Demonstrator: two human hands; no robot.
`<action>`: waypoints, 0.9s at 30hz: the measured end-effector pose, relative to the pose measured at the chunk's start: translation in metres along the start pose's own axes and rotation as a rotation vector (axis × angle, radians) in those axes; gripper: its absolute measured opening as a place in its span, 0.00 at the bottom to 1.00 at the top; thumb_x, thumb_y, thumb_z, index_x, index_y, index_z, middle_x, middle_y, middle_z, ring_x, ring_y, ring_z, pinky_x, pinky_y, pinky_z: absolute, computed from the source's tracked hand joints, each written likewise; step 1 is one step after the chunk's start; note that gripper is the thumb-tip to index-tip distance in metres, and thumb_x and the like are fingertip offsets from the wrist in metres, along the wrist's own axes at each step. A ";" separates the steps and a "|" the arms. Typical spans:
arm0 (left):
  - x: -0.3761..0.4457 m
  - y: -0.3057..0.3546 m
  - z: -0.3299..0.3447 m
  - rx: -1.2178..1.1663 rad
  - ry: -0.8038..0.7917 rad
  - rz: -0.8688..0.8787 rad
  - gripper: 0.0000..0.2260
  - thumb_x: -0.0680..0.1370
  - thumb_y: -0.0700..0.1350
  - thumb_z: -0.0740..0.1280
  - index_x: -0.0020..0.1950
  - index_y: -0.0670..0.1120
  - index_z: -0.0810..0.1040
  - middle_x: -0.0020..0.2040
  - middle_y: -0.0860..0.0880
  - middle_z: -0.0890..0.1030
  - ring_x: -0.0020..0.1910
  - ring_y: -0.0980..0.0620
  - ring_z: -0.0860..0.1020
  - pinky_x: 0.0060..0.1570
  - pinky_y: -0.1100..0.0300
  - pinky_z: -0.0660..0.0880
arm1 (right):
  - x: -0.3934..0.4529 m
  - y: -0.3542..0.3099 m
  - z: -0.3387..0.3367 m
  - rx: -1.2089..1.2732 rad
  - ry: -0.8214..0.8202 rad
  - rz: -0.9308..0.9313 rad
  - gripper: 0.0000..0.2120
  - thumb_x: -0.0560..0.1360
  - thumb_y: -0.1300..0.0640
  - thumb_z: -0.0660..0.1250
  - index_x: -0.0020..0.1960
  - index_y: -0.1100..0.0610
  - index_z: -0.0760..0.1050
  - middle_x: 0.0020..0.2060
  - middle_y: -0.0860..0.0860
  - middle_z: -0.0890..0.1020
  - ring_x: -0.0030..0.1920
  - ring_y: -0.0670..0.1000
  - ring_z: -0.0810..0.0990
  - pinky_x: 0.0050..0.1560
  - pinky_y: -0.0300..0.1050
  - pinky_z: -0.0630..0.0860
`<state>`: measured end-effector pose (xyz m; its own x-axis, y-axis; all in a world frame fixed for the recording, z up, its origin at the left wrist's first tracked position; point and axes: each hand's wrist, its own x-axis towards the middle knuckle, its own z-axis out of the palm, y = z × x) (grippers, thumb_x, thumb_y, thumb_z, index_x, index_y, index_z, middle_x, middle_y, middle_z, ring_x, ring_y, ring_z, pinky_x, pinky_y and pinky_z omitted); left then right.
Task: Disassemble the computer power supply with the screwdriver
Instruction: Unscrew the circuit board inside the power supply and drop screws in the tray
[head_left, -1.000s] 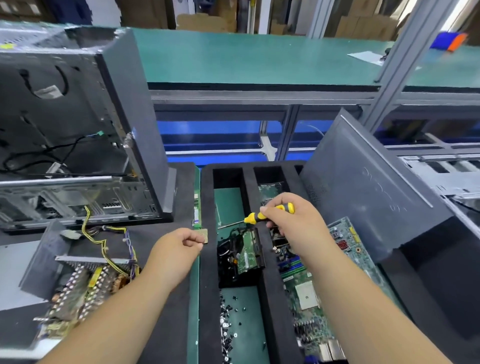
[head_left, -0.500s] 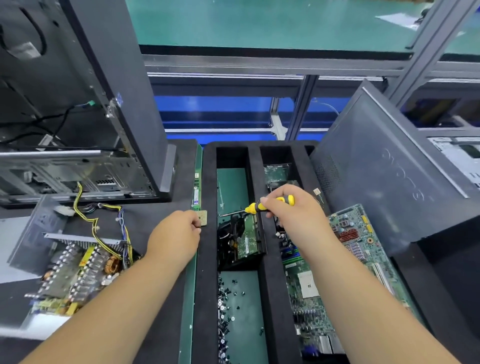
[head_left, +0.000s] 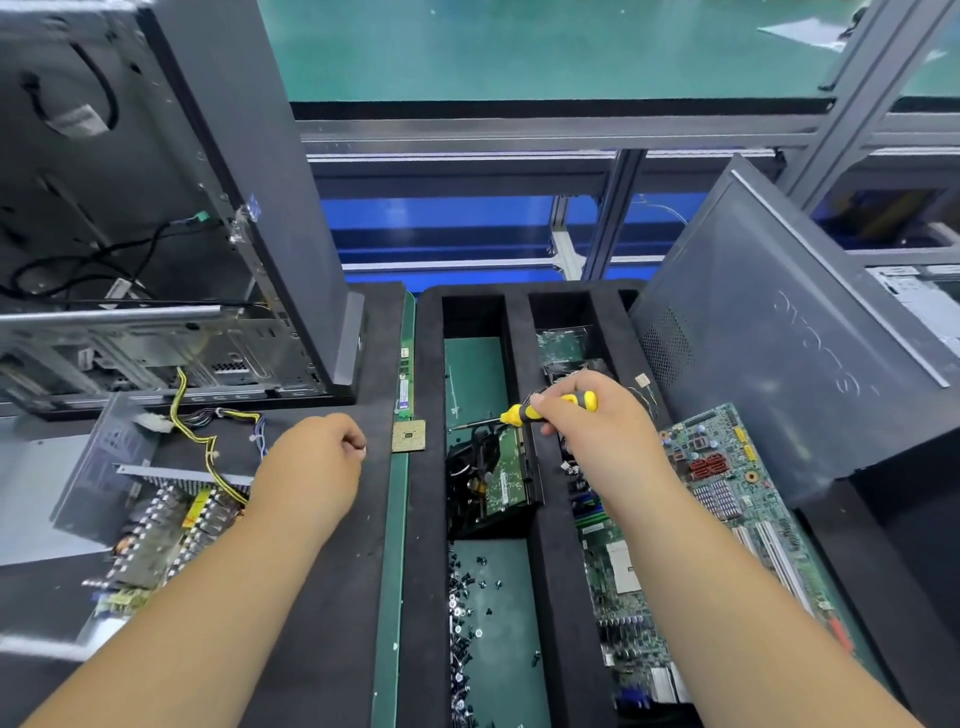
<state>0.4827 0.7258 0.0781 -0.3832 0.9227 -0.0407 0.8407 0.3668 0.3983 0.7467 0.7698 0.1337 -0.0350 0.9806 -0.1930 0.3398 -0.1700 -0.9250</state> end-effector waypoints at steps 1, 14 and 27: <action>0.002 0.000 0.001 0.071 -0.011 0.005 0.07 0.78 0.42 0.65 0.45 0.53 0.78 0.48 0.50 0.79 0.47 0.47 0.77 0.44 0.54 0.75 | 0.000 0.000 0.002 0.001 -0.003 0.002 0.06 0.74 0.48 0.70 0.41 0.48 0.79 0.35 0.47 0.83 0.24 0.41 0.69 0.32 0.42 0.67; 0.023 0.016 0.014 0.529 -0.196 0.022 0.08 0.76 0.38 0.65 0.52 0.47 0.78 0.47 0.48 0.76 0.46 0.45 0.77 0.40 0.55 0.70 | -0.009 0.005 0.014 0.000 -0.062 0.015 0.05 0.73 0.47 0.70 0.40 0.45 0.77 0.40 0.56 0.83 0.22 0.43 0.65 0.26 0.39 0.64; 0.003 0.009 -0.040 0.251 -0.010 0.181 0.11 0.78 0.55 0.66 0.39 0.52 0.72 0.42 0.54 0.74 0.44 0.49 0.75 0.39 0.57 0.68 | -0.019 -0.011 0.028 0.018 -0.023 0.046 0.14 0.78 0.43 0.64 0.44 0.52 0.77 0.32 0.47 0.84 0.26 0.45 0.68 0.32 0.43 0.66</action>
<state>0.4736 0.7269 0.1185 -0.2163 0.9763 0.0011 0.9636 0.2133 0.1612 0.7170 0.7507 0.1382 -0.0414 0.9691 -0.2431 0.3248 -0.2170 -0.9206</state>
